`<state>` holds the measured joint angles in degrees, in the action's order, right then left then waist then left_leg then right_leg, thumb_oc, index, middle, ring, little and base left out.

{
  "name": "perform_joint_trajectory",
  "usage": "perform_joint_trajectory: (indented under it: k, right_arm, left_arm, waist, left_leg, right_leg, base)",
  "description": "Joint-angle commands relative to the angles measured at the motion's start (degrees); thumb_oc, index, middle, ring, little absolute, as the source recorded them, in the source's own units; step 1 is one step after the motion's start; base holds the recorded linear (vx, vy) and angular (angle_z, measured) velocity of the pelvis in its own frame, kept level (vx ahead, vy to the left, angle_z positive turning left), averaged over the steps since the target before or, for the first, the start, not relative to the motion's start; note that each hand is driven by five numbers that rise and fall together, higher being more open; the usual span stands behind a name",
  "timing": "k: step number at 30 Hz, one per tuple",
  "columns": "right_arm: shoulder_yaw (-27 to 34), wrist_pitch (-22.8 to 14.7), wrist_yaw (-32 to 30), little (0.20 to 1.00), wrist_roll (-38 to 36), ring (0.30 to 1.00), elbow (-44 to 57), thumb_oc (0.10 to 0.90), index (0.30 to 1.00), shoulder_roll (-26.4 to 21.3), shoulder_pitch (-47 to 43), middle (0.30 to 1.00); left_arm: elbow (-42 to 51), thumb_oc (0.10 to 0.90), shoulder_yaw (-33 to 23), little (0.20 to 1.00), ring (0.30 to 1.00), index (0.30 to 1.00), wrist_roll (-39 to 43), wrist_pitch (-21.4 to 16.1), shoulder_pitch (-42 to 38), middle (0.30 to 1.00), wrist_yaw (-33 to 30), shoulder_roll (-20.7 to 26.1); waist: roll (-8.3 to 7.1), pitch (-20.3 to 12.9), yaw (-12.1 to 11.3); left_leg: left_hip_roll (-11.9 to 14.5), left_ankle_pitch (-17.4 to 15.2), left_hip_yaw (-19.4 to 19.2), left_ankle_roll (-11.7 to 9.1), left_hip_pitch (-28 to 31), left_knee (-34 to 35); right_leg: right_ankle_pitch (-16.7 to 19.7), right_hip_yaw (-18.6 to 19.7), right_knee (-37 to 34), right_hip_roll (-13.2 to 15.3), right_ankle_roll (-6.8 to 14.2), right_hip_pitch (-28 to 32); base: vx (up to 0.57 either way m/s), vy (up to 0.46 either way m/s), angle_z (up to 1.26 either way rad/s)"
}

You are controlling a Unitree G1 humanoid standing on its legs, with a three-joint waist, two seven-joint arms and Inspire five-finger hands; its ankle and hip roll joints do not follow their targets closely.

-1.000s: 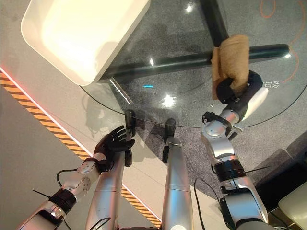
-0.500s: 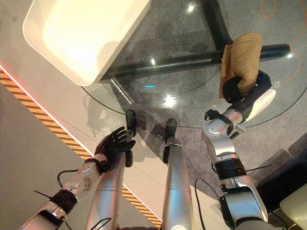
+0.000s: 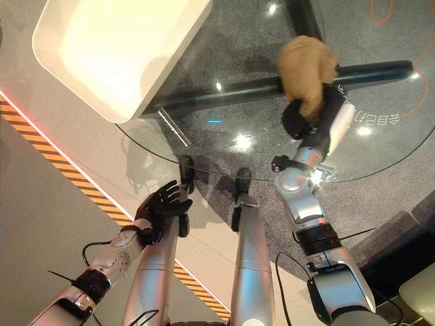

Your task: Wipe the table with a cloth and put it in the basket.

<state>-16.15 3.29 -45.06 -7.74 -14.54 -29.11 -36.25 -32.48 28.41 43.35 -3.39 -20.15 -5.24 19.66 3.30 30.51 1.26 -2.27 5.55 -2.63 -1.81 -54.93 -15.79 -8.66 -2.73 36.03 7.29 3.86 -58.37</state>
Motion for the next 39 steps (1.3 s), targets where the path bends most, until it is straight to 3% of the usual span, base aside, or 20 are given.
perform_joint_trajectory:
  k: [1, 5, 7, 10, 13, 14, 15, 17, 22, 23, 26, 27, 28, 30, 31, 32, 39]
  right_arm:
    - [-3.8, -2.2, 8.9, 0.200, 6.3, 0.300, 8.9, 0.100, 0.300, 0.0, 2.1, 0.300]
    - [-8.7, -2.1, 14.6, 0.200, 8.7, 0.300, 9.6, 0.100, 0.300, 1.2, 3.3, 0.300]
    - [-11.8, -2.2, 16.0, 0.200, 9.4, 0.300, 9.6, 0.100, 0.300, 1.7, 5.1, 0.300]
    - [-14.4, -2.8, 17.1, 0.200, 9.5, 0.300, 9.1, 0.100, 0.300, 2.1, 5.2, 0.300]
    - [-16.4, -3.9, 19.0, 0.200, 8.7, 0.300, 8.9, 0.100, 0.300, 2.1, 4.9, 0.300]
    - [-16.4, -3.9, 19.3, 0.200, 8.6, 0.300, 8.9, 0.100, 0.300, 1.9, 3.6, 0.300]
    - [-17.5, -4.8, 21.0, 0.200, 7.9, 0.300, 9.0, 0.100, 0.300, 2.0, 4.5, 0.300]
    - [-17.9, -5.1, 22.4, 0.200, 7.2, 0.300, 9.4, 0.100, 0.300, 1.7, 2.9, 0.300]
    - [-19.8, -6.3, 25.8, 0.200, 4.0, 0.300, 10.7, 0.100, 0.300, 1.3, 2.3, 0.300]
    - [-20.2, -6.4, 26.0, 0.200, 3.6, 0.300, 10.9, 0.100, 0.300, 1.4, 3.4, 0.300]
    - [-20.5, -6.8, 25.8, 0.200, 2.2, 0.300, 11.6, 0.100, 0.300, 1.2, 3.6, 0.300]
    - [-20.3, -7.4, 25.0, 0.200, 1.6, 0.300, 11.6, 0.100, 0.300, 0.9, 2.5, 0.300]
    - [-20.4, -7.4, 24.9, 0.200, 1.4, 0.300, 11.7, 0.100, 0.300, 1.1, 3.7, 0.300]
    - [-19.6, -7.8, 24.0, 0.200, 0.9, 0.300, 11.7, 0.100, 0.300, 0.9, 2.8, 0.300]
    - [-19.6, -8.0, 23.5, 0.200, 0.7, 0.300, 11.7, 0.100, 0.300, 1.1, 4.1, 0.300]
    - [-18.9, -8.0, 23.0, 0.200, 0.5, 0.300, 11.8, 0.100, 0.300, 1.0, 3.0, 0.300]
    - [-14.2, -9.4, 18.2, 0.200, -1.6, 0.300, 13.0, 0.100, 0.300, 0.7, 4.7, 0.300]
  left_arm:
    - [-0.4, 0.800, 4.2, 0.900, 0.900, 0.900, -1.9, 1.2, 10.5, 0.900, 2.2, -4.1]
    - [-0.4, 0.800, 4.3, 0.900, 0.900, 0.900, -1.8, 0.8, 10.5, 0.900, 2.4, -4.5]
    - [-0.3, 0.800, 5.2, 0.900, 0.900, 0.900, -1.8, 0.9, 11.6, 0.900, 2.6, -4.3]
    - [-0.1, 0.800, 5.6, 0.900, 0.900, 0.900, -1.2, 1.1, 11.3, 0.900, 2.6, -4.0]
    - [0.1, 0.800, 6.1, 0.900, 0.900, 0.900, -0.7, 1.3, 10.8, 0.900, 2.4, -3.8]
    - [0.1, 0.800, 5.6, 0.900, 0.900, 0.900, -0.7, 1.3, 9.5, 0.900, 2.4, -3.7]
    - [0.3, 0.800, 6.2, 0.900, 0.900, 0.900, -0.3, 1.6, 10.4, 0.900, 2.3, -3.6]
    - [0.3, 0.800, 5.8, 0.900, 0.900, 0.900, 0.0, 1.6, 9.1, 0.900, 2.1, -3.4]
    - [0.8, 0.800, 5.4, 0.900, 0.900, 0.900, 1.5, 1.5, 8.5, 0.900, 1.5, -2.9]
    - [0.9, 0.800, 5.9, 0.900, 0.900, 0.900, 1.6, 1.5, 9.7, 0.900, 1.5, -2.8]
    - [1.3, 0.800, 5.6, 0.900, 0.900, 0.900, 2.5, 1.3, 9.7, 0.900, 1.2, -2.4]
    - [1.5, 0.800, 4.8, 0.900, 0.900, 0.900, 3.1, 1.3, 8.5, 0.900, 1.1, -2.1]
    - [1.5, 0.800, 5.2, 0.900, 0.900, 0.900, 3.2, 1.3, 9.7, 0.900, 1.2, -2.1]
    - [1.3, 0.800, 4.4, 0.900, 0.900, 0.900, 3.5, 1.4, 8.6, 0.900, 1.2, -2.1]
    - [1.3, 0.800, 4.7, 0.900, 0.900, 0.900, 3.6, 1.3, 9.8, 0.900, 1.2, -2.1]
    - [1.3, 0.800, 4.0, 0.900, 0.900, 0.900, 3.9, 1.4, 8.7, 0.900, 1.3, -2.0]
    - [1.2, 0.800, 2.5, 0.900, 0.900, 0.900, 4.6, 1.4, 10.1, 0.900, 2.9, -1.7]
  waist:
    - [1.74, -0.7, 0.0]
    - [1.87, -0.7, 0.0]
    - [2.14, -0.7, -0.3]
    - [2.25, -0.7, -0.4]
    - [2.32, -0.7, -0.5]
    - [2.23, -0.7, -0.3]
    - [2.37, -0.7, -0.6]
    - [2.24, -0.7, -0.4]
    - [2.15, -0.7, -0.6]
    - [2.24, -0.7, -0.9]
    - [2.17, -0.7, -1.0]
    - [2.00, -0.7, -0.8]
    - [2.09, -0.7, -1.0]
    - [1.80, -0.7, -0.7]
    - [1.88, -0.7, -1.0]
    - [1.70, -0.7, -0.7]
    - [1.10, -0.7, -0.5]
  left_leg:
    - [-3.8, -9.1, -0.3, 3.3, -0.9, -11.2]
    - [-3.8, -8.9, -0.4, 3.0, -1.2, -11.0]
    - [-3.6, -10.5, -0.1, 2.8, 0.8, -11.4]
    - [-3.6, -10.5, -0.2, 2.7, 0.6, -11.4]
    - [-3.6, -10.4, -0.3, 2.6, 0.4, -11.5]
    - [-3.8, -8.7, -0.6, 2.8, -1.8, -11.2]
    - [-3.6, -10.3, -0.2, 2.6, 0.4, -11.5]
    - [-3.8, -8.6, -0.6, 2.8, -1.7, -11.2]
    - [-3.8, -8.6, -0.6, 2.7, -1.7, -11.8]
    - [-3.6, -10.4, -0.2, 2.5, 0.5, -12.2]
    - [-3.6, -10.4, -0.2, 2.5, 0.8, -12.3]
    - [-3.8, -8.8, -0.5, 2.8, -1.0, -12.1]
    - [-3.6, -10.5, -0.1, 2.6, 1.2, -12.4]
    - [-3.8, -8.9, -0.3, 2.9, -0.2, -12.0]
    - [-3.6, -10.6, 0.0, 2.7, 2.1, -12.4]
    - [-3.8, -9.0, -0.2, 2.9, 0.4, -12.1]
    - [-3.6, -9.4, -0.1, 3.1, 3.2, -11.8]
  right_leg:
    - [12.2, -0.6, -15.3, -3.5, 0.9, 2.0]
    - [12.1, -0.9, -15.3, -3.2, 0.8, 1.7]
    - [10.3, -1.1, -14.7, -3.3, 1.1, 3.6]
    - [10.1, -1.2, -14.6, -3.2, 1.1, 3.5]
    - [10.1, -1.4, -14.5, -3.1, 1.0, 3.4]
    - [11.7, -1.5, -15.0, -2.8, 0.7, 1.3]
    - [10.1, -1.5, -14.5, -3.0, 1.1, 3.3]
    - [11.7, -1.6, -15.0, -2.7, 0.8, 1.3]
    - [11.4, -1.9, -14.4, -2.6, 0.7, 1.3]
    - [9.7, -1.8, -13.7, -2.8, 1.0, 3.3]
    - [9.6, -1.9, -13.5, -2.9, 0.9, 3.7]
    - [11.1, -2.0, -13.9, -2.7, 0.6, 2.0]
    - [9.4, -1.9, -13.4, -2.9, 0.9, 4.0]
    - [10.9, -2.1, -13.9, -2.7, 0.5, 2.8]
    - [9.3, -2.0, -13.2, -3.0, 0.8, 4.8]
    - [10.8, -2.0, -13.7, -2.8, 0.5, 3.2]
    - [10.5, -1.9, -13.8, -3.1, 0.3, 6.0]
  base:
    - [0.00, 0.000, 0.00]
    - [0.00, 0.000, 0.00]
    - [0.05, 0.012, -0.01]
    - [0.02, 0.004, 0.00]
    - [-0.02, 0.002, 0.03]
    - [0.00, 0.003, 0.08]
    - [0.00, 0.003, 0.09]
    - [-0.02, -0.001, 0.06]
    - [0.00, -0.002, 0.01]
    - [0.05, -0.005, 0.03]
    - [0.00, -0.011, 0.05]
    - [0.00, -0.009, 0.07]
    - [-0.01, -0.010, 0.07]
    - [0.00, -0.010, 0.09]
    - [-0.05, -0.011, 0.07]
    - [-0.01, -0.005, 0.03]
    - [-0.01, -0.001, 0.00]
